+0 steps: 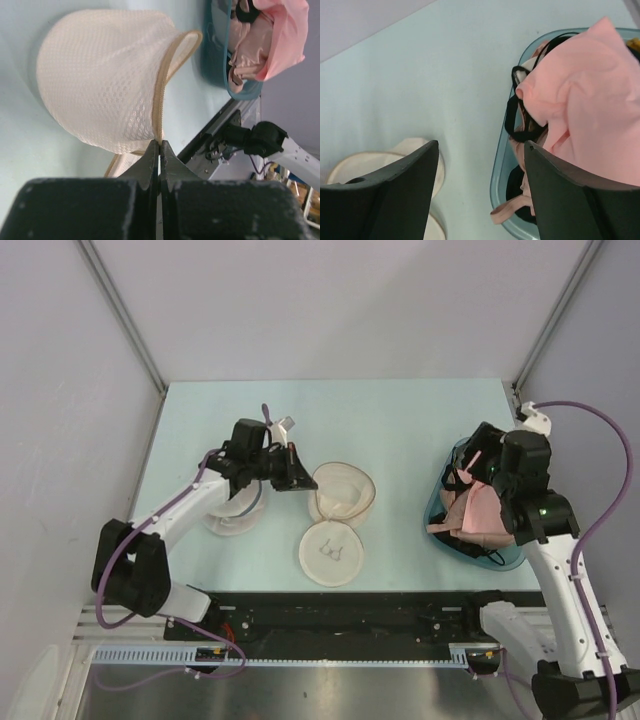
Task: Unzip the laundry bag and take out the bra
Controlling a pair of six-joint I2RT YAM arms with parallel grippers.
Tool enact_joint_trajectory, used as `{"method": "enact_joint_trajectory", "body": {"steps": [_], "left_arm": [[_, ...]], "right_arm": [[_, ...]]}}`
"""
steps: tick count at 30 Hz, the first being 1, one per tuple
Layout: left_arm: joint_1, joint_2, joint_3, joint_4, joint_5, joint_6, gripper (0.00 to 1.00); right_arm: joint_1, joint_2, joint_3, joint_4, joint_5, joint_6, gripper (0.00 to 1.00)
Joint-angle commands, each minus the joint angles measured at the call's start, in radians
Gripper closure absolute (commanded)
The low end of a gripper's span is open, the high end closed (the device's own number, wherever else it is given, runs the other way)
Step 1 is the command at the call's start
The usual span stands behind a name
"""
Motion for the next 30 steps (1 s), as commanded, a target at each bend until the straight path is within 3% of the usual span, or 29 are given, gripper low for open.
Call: {"method": "enact_joint_trajectory", "body": {"steps": [1,4,7,8,9,11,12,17,20,25,30], "left_arm": [[0.023,0.018,0.101,0.032,-0.055,0.011,0.99],[0.049,0.093,0.207,0.02,-0.063,-0.021,1.0],[0.063,0.155,0.276,0.014,-0.085,-0.039,1.0],[0.068,0.175,0.293,0.005,-0.092,-0.045,0.94],[0.075,0.181,0.298,-0.021,-0.112,-0.048,0.65],[0.082,0.18,0.286,-0.028,-0.123,-0.055,0.27],[0.088,0.172,0.278,-0.037,-0.134,-0.053,0.0],[0.092,0.065,0.272,-0.058,-0.158,-0.003,0.0],[0.092,-0.027,0.279,-0.067,-0.134,0.053,0.0],[0.083,-0.228,0.166,0.035,-0.068,0.102,0.0],[0.083,-0.334,0.046,0.009,-0.066,0.149,0.0]], "right_arm": [[0.132,-0.038,0.021,-0.097,0.007,0.018,0.27],[0.289,-0.039,-0.023,-0.068,0.059,0.047,0.26],[0.413,-0.022,-0.025,-0.103,0.209,0.107,0.24],[0.435,-0.022,-0.028,-0.113,0.226,0.122,0.23],[0.458,-0.025,-0.028,-0.114,0.239,0.133,0.23],[0.47,-0.03,-0.032,-0.122,0.251,0.153,0.23],[0.481,-0.038,-0.034,-0.125,0.253,0.156,0.22],[0.486,-0.058,-0.032,-0.13,0.265,0.162,0.2],[0.486,-0.049,-0.032,-0.142,0.274,0.175,0.04],[0.489,-0.006,-0.034,-0.176,0.297,0.208,0.02],[0.496,0.024,-0.032,-0.186,0.305,0.221,0.0]]}}
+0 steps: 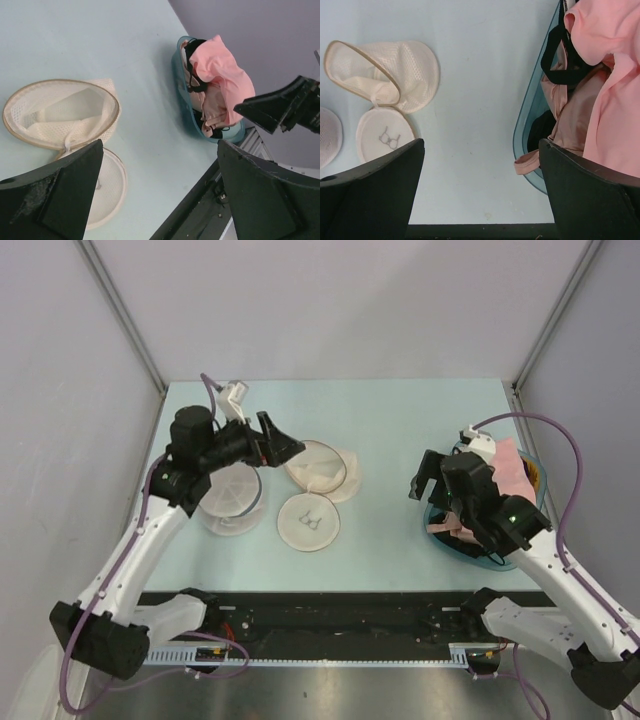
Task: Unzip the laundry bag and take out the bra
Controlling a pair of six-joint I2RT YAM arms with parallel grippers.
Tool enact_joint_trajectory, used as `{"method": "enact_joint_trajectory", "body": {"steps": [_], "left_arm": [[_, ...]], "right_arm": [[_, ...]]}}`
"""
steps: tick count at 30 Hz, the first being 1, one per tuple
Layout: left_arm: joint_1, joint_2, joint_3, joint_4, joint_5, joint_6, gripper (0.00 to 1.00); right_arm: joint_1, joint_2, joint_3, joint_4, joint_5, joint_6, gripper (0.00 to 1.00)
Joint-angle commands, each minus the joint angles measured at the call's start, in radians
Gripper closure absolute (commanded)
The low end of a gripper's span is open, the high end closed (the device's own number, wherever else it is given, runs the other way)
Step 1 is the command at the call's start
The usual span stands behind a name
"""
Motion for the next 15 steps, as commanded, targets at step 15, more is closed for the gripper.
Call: {"method": "enact_joint_trajectory", "body": {"steps": [15], "left_arm": [[-0.003,-0.174,-0.276,-0.011,-0.012,0.096,0.0]], "right_arm": [[0.042,0.023,-0.011,-0.057,0.095,0.063,0.0]]}}
